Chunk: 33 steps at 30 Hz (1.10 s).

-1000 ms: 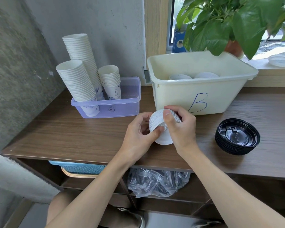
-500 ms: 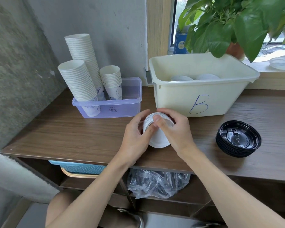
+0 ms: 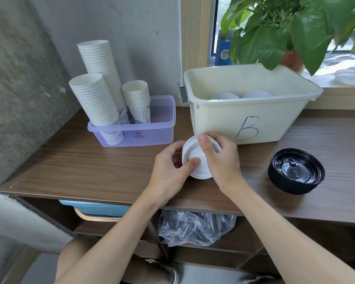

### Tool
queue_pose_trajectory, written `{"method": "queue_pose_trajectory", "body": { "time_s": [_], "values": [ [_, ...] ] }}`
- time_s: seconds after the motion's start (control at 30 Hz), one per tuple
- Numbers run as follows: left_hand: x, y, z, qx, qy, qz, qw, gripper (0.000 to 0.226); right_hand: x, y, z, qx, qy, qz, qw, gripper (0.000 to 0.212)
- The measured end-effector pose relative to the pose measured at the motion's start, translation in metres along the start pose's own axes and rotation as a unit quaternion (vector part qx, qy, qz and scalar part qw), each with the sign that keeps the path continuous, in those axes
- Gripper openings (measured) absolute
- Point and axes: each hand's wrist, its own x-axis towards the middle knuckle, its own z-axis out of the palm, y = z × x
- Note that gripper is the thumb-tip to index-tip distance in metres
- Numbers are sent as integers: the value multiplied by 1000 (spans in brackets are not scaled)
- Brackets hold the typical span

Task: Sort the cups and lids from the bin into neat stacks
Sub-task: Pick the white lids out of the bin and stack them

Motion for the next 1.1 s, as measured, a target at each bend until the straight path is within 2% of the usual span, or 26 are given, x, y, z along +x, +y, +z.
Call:
{"method": "queue_pose_trajectory", "body": {
  "time_s": [0.07, 0.17, 0.37, 0.5, 0.6, 0.67, 0.8, 1.0, 1.1],
  "values": [
    [0, 0, -1, 1, -2, 1, 1000, 35, -1, -1, 0, -6, 4, -6, 1000, 33],
    [0, 0, -1, -1, -12, -2, 1000, 30, -1, -1, 0, -8, 12, -8, 1000, 28],
    [3, 3, 7, 23, -23, -4, 999, 39, 2, 1, -3, 37, 56, 6, 998, 29],
    [2, 5, 8, 15, 3, 11, 1000, 31, 2, -1, -3, 78, 27, -1, 997, 32],
    [2, 5, 6, 17, 12, 32, 999, 38, 0, -1, -3, 62, -10, -10, 998, 50],
    [2, 5, 5, 16, 16, 29, 999, 44, 0, -1, -2, 36, -22, -3, 999, 52],
    [2, 3, 4, -10, 20, -2, 1000, 27, 1, 0, -2, 33, -9, 8, 999, 56],
    [1, 4, 4, -38, 10, -3, 999, 29, -1, -3, -2, 42, -11, -9, 999, 61],
    [1, 5, 4, -42, 5, -2, 999, 28, -1, -3, -2, 57, -10, 2, 998, 57]
  ]
}}
